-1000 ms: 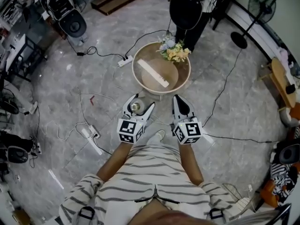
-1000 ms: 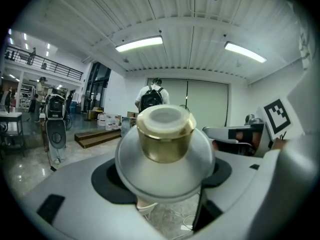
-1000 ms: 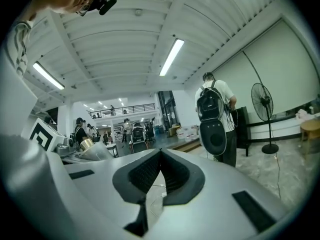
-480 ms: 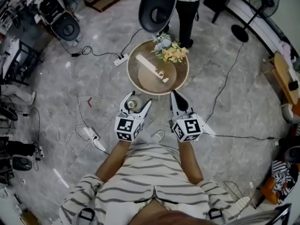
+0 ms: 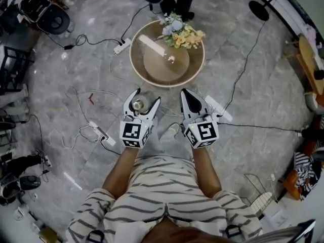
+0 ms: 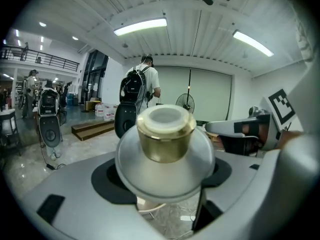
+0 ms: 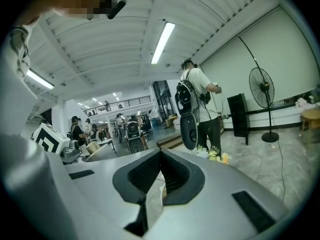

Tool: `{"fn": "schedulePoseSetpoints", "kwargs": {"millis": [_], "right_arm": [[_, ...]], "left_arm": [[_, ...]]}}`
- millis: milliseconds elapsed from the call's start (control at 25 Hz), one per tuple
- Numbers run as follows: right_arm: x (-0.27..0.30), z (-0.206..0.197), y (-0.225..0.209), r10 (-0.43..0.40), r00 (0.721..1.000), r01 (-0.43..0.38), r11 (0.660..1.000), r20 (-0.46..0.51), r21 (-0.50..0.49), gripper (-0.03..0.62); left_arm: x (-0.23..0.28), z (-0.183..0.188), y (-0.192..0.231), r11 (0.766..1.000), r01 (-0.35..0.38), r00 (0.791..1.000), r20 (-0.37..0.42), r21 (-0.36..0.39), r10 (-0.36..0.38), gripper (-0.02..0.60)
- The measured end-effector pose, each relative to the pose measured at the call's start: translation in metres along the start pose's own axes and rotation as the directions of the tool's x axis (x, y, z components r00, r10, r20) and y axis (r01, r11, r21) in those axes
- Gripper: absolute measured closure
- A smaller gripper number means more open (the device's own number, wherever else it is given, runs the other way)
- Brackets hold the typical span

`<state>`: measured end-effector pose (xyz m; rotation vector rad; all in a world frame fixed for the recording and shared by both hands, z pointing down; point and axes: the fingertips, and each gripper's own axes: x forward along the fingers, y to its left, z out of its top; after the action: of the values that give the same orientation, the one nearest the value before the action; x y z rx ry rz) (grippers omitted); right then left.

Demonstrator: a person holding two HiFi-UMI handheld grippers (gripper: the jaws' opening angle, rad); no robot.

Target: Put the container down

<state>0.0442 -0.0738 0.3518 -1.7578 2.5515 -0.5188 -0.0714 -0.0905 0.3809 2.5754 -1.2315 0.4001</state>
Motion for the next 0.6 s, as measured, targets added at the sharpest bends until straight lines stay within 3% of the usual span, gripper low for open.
{"fn": "schedulePoseSetpoints", "kwargs": {"millis": [600], "right_arm": [[0.058, -0.08, -0.035, -0.096, 0.991, 0.104, 0.99, -0.095, 0.09, 0.583]], "left_arm": [[0.073, -0.072, 0.043, 0.998, 0.055, 0.993, -0.104, -0.042, -0.06, 0.25]]}}
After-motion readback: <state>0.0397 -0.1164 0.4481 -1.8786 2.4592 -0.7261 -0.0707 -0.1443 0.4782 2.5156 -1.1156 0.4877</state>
